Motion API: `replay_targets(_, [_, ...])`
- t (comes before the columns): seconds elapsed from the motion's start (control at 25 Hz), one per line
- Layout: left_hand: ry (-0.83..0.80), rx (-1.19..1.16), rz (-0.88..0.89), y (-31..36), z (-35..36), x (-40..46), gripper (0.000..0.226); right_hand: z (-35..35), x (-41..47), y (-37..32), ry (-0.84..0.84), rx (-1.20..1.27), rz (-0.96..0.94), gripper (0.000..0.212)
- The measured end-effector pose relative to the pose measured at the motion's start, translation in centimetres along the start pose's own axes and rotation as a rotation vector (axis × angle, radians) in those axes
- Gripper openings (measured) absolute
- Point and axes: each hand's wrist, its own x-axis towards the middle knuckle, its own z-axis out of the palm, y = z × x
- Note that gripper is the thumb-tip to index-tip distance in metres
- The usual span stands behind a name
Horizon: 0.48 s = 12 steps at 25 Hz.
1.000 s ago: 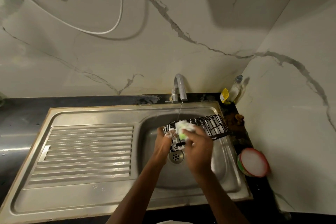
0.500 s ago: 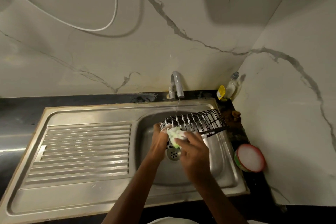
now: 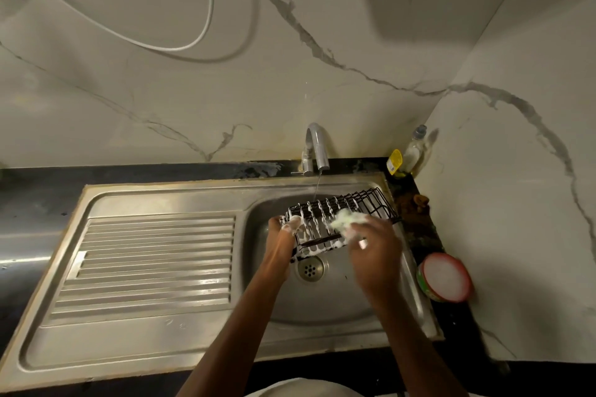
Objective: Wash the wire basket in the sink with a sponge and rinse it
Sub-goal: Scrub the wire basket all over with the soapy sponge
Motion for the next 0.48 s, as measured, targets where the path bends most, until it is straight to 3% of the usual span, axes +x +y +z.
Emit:
replay_targets(0.12, [0.005, -0.018, -0.031, 0.0, 0.0, 0.4, 0.042, -0.2, 1.0, -0.1, 0.06, 0.073, 0.188, 0.028])
replay_targets(0.24, [0.01, -0.026, -0.029, 0.2, 0.4, 0.3, 0.036, 0.9, -1.3, -4.1, -0.103, 0.271, 0.016, 0.042])
replay_targets(0.32, [-0.006, -0.033, -0.027, 0.1, 0.2, 0.2, 0.03, 0.7, -0.6, -2.9, -0.119, 0.229, -0.058, 0.043])
replay_targets(0.48, [-0.008, -0.004, 0.004, -0.4, -0.5, 0.1, 0.022, -0.6, 3.1, 2.2, 0.016, -0.044, 0.197, 0.033])
